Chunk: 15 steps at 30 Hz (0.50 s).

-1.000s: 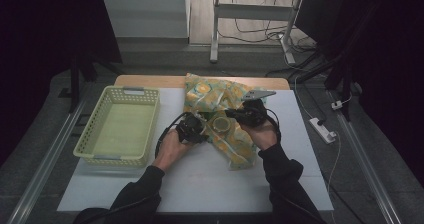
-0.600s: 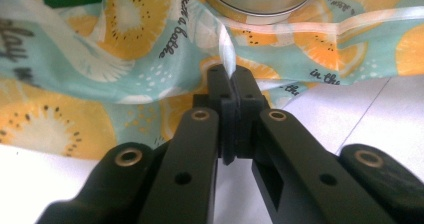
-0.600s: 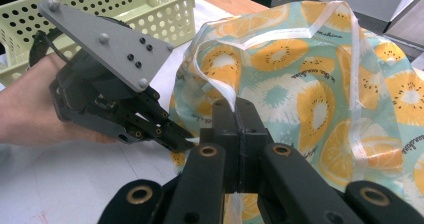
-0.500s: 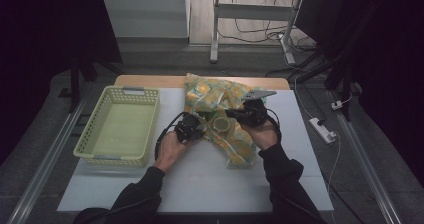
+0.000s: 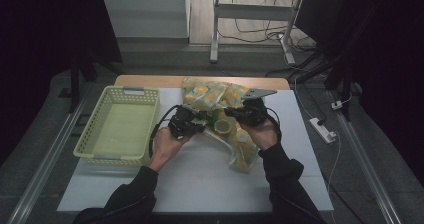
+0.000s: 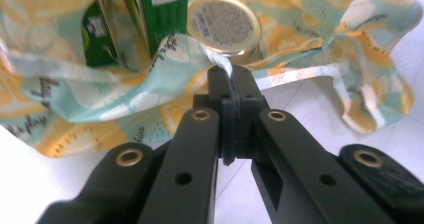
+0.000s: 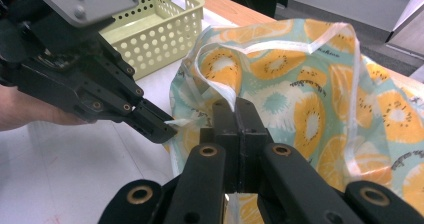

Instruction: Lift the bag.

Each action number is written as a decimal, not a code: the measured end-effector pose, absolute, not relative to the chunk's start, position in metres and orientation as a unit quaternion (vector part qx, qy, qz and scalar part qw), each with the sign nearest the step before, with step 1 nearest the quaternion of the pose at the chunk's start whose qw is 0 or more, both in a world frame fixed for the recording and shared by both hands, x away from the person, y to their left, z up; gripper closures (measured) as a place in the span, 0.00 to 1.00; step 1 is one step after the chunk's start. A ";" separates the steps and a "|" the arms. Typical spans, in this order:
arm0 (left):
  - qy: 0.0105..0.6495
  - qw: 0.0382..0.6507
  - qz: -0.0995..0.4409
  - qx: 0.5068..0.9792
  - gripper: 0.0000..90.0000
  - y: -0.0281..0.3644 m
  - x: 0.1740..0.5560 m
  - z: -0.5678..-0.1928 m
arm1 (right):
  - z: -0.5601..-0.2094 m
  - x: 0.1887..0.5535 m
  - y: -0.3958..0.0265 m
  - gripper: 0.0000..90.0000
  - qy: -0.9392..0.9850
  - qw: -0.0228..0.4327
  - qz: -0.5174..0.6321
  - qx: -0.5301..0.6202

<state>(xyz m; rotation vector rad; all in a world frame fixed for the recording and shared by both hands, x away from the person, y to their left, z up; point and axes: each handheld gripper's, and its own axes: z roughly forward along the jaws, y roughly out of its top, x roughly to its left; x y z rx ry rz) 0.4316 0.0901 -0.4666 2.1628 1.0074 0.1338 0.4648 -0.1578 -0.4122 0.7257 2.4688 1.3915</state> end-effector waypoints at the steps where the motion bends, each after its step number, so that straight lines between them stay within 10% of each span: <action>1: 0.391 0.372 0.052 0.840 1.00 0.091 0.431 -0.464 | -0.411 0.464 -0.157 0.99 0.838 0.108 0.474 0.246; 15: 0.373 0.413 0.058 0.829 1.00 0.110 0.420 -0.410 | -0.390 0.461 -0.153 0.99 0.839 0.110 0.480 0.233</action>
